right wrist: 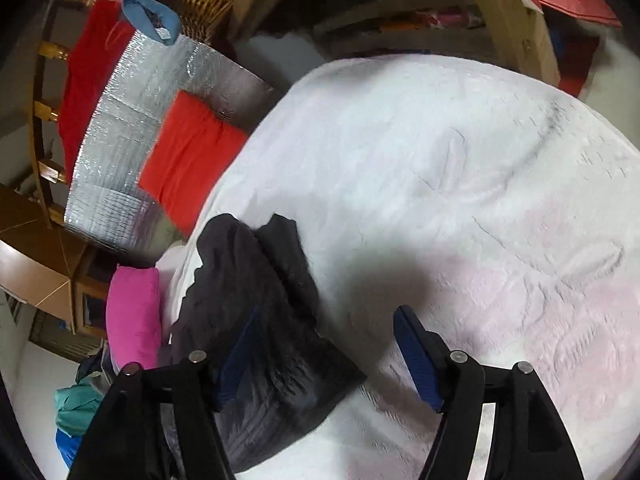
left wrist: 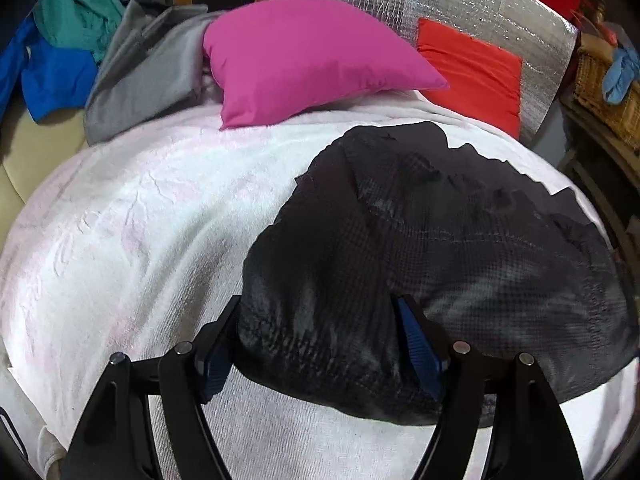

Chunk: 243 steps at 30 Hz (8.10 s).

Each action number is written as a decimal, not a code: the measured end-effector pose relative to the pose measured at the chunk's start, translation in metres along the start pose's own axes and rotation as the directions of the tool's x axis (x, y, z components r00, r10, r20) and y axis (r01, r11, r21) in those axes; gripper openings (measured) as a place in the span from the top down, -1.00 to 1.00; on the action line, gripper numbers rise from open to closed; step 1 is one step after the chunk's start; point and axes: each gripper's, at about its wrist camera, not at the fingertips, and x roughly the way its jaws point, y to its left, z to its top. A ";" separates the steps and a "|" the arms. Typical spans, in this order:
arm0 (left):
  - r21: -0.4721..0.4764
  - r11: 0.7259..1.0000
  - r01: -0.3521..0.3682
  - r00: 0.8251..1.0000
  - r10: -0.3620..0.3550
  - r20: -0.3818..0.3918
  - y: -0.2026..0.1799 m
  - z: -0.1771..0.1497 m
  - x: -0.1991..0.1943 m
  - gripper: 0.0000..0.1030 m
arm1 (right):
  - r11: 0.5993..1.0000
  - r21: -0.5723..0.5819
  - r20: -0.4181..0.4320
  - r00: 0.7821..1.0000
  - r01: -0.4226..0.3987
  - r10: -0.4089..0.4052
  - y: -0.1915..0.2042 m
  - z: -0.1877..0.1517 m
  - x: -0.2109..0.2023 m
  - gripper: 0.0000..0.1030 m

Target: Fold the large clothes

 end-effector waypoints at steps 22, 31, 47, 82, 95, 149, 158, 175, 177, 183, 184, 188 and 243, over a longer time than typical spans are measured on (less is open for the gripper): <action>-0.129 0.953 0.272 0.954 -0.285 -0.089 0.014 0.021 0.030 -0.38 | 0.977 -0.212 -0.126 0.991 0.012 -0.040 0.039 -0.013 0.070 0.03; -0.065 0.977 0.203 0.977 -0.207 -0.059 0.013 0.024 0.024 -0.04 | 0.958 -0.285 -0.080 0.995 0.036 -0.061 0.047 -0.025 0.054 0.29; 0.011 1.000 -0.005 0.993 0.003 0.120 -0.002 0.013 -0.038 -0.52 | 0.979 -0.202 0.128 0.990 -0.028 0.054 0.044 -0.037 -0.029 -0.37; 0.217 0.976 -0.026 0.972 0.076 -0.221 -0.089 -0.030 0.029 -0.53 | 0.975 -0.214 -0.094 0.993 0.057 -0.078 0.065 -0.112 0.056 -0.53; 0.192 0.981 0.031 0.972 0.015 -0.235 -0.078 -0.035 0.020 -0.53 | 0.900 -0.409 -0.084 0.976 0.151 -0.202 0.077 -0.122 0.052 -0.21; 0.186 0.981 -0.064 0.995 0.078 -0.069 -0.056 0.032 0.038 -0.89 | 0.814 -0.581 -0.161 0.979 0.009 -0.126 0.133 -0.100 0.072 0.18; 0.222 0.973 -0.057 0.992 0.080 -0.096 -0.061 0.043 0.068 -1.00 | 0.832 -0.554 -0.109 0.993 -0.014 -0.056 0.161 -0.069 0.077 0.18; 0.118 0.993 0.003 0.988 0.015 -0.156 -0.050 0.060 0.079 -1.00 | 0.859 -0.457 -0.125 0.939 0.232 -0.321 0.205 0.027 0.215 0.18; 0.105 0.994 -0.018 0.993 0.029 -0.111 -0.045 0.067 0.072 -1.00 | 0.851 -0.484 -0.095 0.955 0.202 -0.281 0.222 0.020 0.208 0.14; 0.025 0.995 -0.101 0.992 0.102 -0.076 -0.021 0.076 0.066 -1.00 | 0.787 -0.614 -0.222 0.969 -0.051 -0.111 0.292 -0.041 0.204 0.11; 0.023 0.994 -0.104 0.990 0.106 -0.089 -0.019 0.075 0.068 -1.00 | 0.772 -0.630 -0.251 0.963 -0.088 -0.095 0.302 -0.052 0.206 0.05; 0.038 0.995 -0.093 0.989 0.097 -0.113 -0.015 0.072 0.071 -1.00 | 0.693 -0.696 -0.314 0.948 -0.190 -0.055 0.344 -0.100 0.213 -0.36; 0.013 0.997 -0.082 0.988 0.083 -0.134 0.010 0.078 0.073 -1.00 | 0.634 -0.766 -0.345 0.900 -0.107 -0.266 0.398 -0.178 0.322 0.50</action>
